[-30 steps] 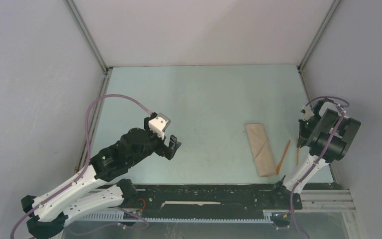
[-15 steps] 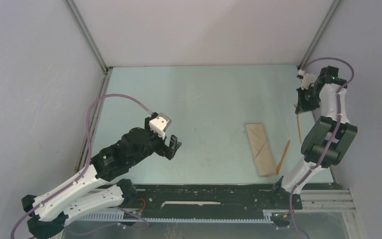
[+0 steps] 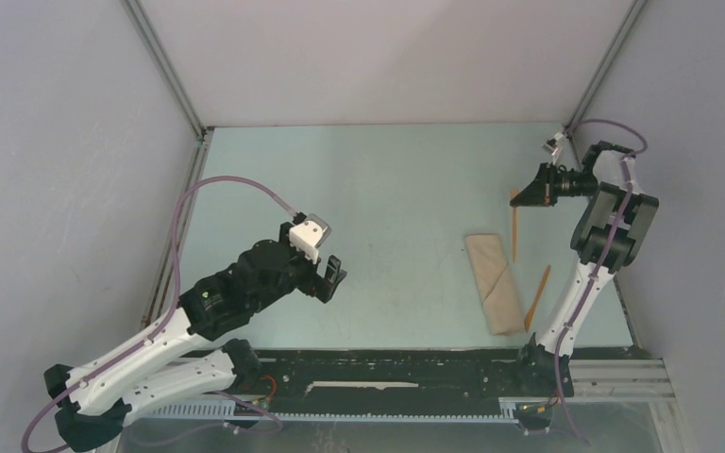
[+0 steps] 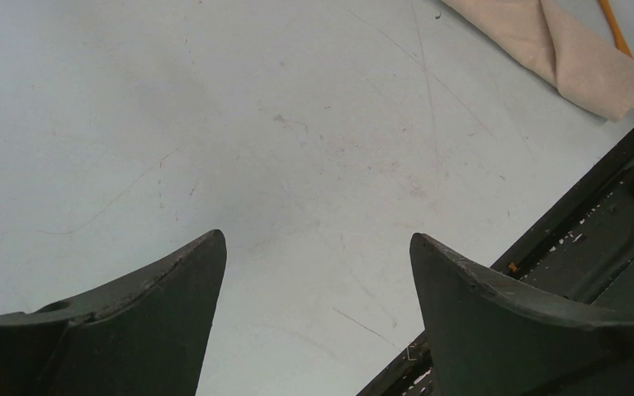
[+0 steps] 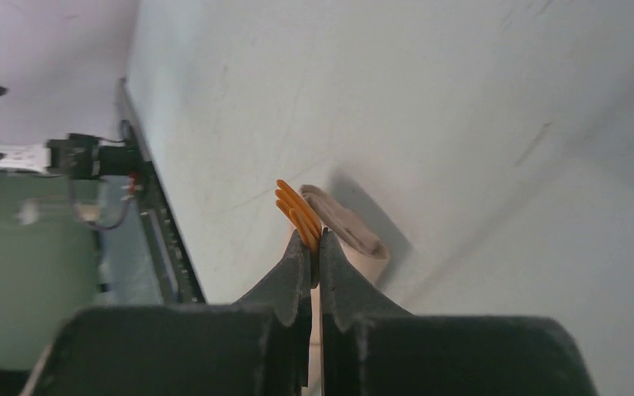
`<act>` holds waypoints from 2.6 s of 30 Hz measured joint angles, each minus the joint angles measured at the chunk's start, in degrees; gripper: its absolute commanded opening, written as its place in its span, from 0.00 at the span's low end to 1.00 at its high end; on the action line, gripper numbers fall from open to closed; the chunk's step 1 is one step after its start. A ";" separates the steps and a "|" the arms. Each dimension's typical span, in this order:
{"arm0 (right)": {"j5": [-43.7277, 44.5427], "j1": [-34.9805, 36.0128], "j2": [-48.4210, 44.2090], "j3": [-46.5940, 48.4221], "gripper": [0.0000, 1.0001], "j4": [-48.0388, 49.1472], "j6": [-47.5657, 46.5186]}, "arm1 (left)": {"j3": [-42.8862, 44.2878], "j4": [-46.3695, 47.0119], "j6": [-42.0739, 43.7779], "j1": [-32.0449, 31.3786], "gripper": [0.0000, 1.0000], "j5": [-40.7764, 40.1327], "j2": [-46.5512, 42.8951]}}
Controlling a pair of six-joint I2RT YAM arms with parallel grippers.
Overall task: Fold the napkin into a case and place the utensils inside
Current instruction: Insert the fork into the folded napkin.
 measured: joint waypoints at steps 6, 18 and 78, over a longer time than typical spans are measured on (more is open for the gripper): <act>-3.91 1.14 6.38 -2.29 0.00 -4.24 -2.49 | 0.00 0.00 0.00 0.13 0.89 0.11 0.92; -3.61 2.73 8.92 -1.79 0.00 -4.39 -0.24 | 0.00 -0.02 0.00 0.13 0.89 0.42 1.18; 4.35 7.45 -2.75 -21.84 0.01 8.48 5.29 | 0.00 -0.04 0.00 -0.04 0.89 0.98 -2.32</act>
